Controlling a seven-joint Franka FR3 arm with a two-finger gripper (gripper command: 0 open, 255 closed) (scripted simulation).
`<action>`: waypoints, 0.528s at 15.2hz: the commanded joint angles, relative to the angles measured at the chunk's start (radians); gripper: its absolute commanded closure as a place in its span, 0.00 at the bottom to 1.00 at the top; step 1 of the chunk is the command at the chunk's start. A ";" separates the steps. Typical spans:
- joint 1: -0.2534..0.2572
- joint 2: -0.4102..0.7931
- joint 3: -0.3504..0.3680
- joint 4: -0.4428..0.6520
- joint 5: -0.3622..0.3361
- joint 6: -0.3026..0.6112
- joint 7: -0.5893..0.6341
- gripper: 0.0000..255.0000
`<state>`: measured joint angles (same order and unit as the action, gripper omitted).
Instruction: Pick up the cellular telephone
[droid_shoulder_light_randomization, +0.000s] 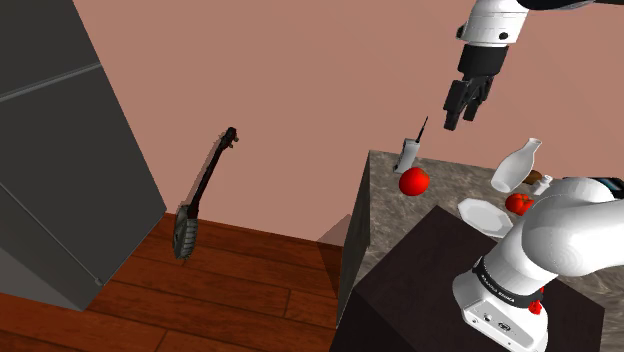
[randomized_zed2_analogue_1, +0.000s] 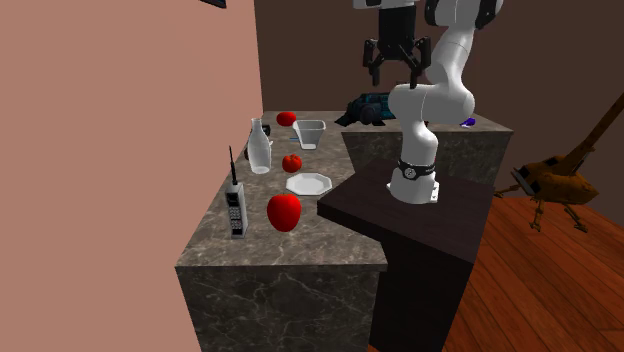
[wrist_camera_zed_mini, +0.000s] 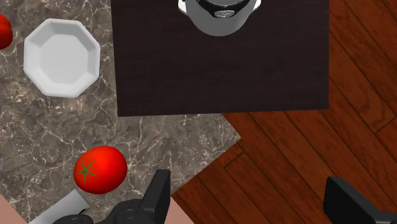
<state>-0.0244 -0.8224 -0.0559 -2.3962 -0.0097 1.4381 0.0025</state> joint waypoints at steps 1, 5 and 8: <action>0.000 0.000 0.000 0.000 0.000 0.000 0.000 0.00; -0.007 0.029 -0.089 -0.050 -0.079 0.086 -0.138 0.00; -0.013 0.070 -0.157 -0.072 -0.133 0.157 -0.239 0.00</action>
<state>-0.0368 -0.7678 -0.1912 -2.4650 -0.1237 1.5729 -0.1993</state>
